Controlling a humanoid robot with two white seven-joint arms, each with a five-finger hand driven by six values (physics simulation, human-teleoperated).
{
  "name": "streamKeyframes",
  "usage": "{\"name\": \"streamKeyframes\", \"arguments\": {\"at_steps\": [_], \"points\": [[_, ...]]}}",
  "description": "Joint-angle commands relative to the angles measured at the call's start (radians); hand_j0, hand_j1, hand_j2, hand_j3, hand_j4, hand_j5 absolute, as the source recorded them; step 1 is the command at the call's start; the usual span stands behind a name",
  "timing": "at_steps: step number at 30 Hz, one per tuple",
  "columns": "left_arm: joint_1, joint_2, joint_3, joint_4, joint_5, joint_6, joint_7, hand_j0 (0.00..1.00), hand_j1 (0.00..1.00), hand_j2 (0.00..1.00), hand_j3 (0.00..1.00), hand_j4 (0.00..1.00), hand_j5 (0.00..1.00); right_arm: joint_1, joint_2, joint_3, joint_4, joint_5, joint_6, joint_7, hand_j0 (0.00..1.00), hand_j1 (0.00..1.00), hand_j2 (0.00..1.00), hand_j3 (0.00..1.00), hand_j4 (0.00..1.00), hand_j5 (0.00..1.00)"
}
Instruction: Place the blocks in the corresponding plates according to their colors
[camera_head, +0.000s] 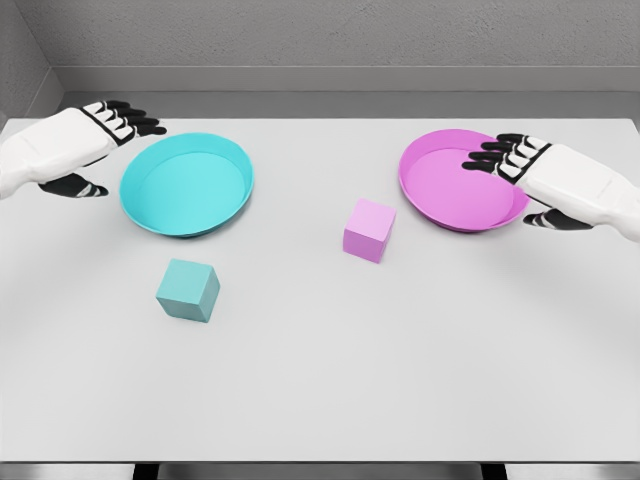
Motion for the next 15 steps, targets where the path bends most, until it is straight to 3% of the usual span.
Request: {"name": "streamKeyframes", "arguments": {"at_steps": [1,5,7,9,11,15], "points": [[0.0,0.009,0.002,-0.01,0.007,0.001,0.001,1.0,1.0,1.0,1.0,1.0,1.0,0.0,-0.002,-0.003,-0.003,-0.006,0.0,-0.001,1.0,1.0,1.0,1.0,1.0,1.0],[0.009,0.032,-0.001,-0.013,0.006,0.001,0.001,1.0,1.0,1.0,1.0,1.0,1.0,-0.008,-0.001,-0.005,0.011,-0.015,0.01,-0.01,1.0,1.0,1.0,1.0,1.0,1.0],[0.057,0.061,-0.007,-0.1,0.002,0.001,-0.03,1.0,1.0,1.0,1.0,1.0,1.0,-0.009,0.007,0.012,-0.003,-0.014,0.018,-0.01,1.0,1.0,1.0,1.0,1.0,1.0],[0.072,0.075,-0.044,-0.163,0.002,0.001,-0.044,1.0,1.0,1.0,1.0,1.0,1.0,-0.025,0.013,0.027,-0.023,-0.011,0.079,0.004,1.0,1.0,1.0,1.0,1.0,1.0],[0.11,0.11,-0.044,-0.252,0.001,0.001,-0.044,1.0,1.0,1.0,1.0,1.0,1.0,-0.06,0.042,0.038,-0.02,-0.011,0.09,0.107,1.0,1.0,1.0,1.0,1.0,1.0],[0.135,0.098,-0.049,-0.287,-0.034,0.001,-0.044,1.0,1.0,1.0,1.0,1.0,1.0,-0.204,0.127,0.161,-0.02,-0.009,0.135,0.317,1.0,1.0,1.0,1.0,1.0,1.0]]}}
